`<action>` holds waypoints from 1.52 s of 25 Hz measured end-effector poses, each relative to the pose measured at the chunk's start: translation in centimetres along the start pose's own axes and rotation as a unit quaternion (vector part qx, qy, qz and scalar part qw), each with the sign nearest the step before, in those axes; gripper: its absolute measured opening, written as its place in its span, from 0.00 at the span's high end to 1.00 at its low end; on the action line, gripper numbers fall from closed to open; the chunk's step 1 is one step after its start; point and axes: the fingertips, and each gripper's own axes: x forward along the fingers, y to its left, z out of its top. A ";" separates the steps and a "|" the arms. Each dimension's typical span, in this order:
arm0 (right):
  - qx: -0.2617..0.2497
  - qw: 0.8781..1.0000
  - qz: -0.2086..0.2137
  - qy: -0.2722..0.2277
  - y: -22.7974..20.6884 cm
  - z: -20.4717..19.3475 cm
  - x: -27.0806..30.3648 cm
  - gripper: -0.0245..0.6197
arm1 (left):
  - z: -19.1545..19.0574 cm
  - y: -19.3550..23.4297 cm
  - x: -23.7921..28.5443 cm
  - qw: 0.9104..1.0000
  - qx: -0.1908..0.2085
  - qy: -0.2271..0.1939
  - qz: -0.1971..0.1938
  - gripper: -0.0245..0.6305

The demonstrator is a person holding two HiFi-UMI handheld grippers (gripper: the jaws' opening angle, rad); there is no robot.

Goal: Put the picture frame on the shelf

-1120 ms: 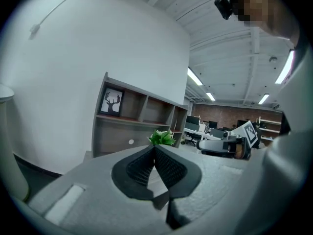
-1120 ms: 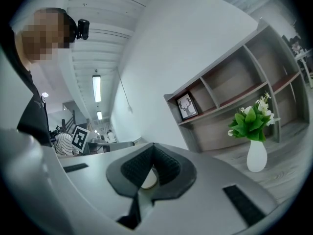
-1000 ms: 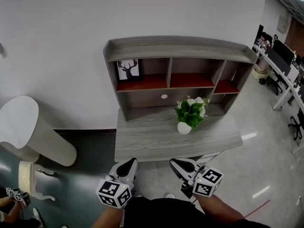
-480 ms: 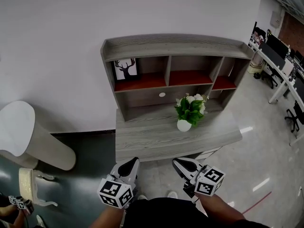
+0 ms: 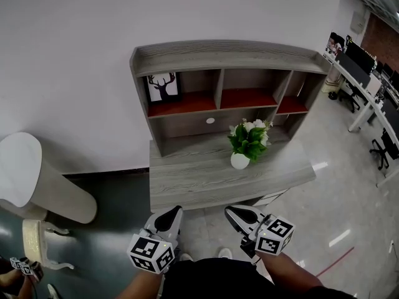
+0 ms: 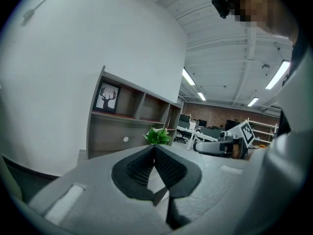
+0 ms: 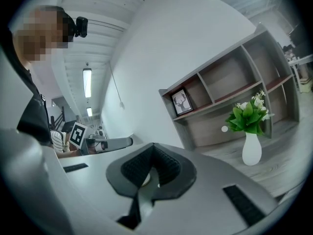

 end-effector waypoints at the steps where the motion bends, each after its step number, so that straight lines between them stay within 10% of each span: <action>1: -0.001 1.000 0.001 0.000 0.1 0.1 0.1 0.94 | 0.0 0.0 -0.1 1.000 -0.001 0.000 0.000 0.95; 38: -0.005 1.000 0.001 0.004 -0.7 0.2 0.0 0.94 | 0.4 0.1 0.1 1.000 -0.007 -0.015 0.018 0.95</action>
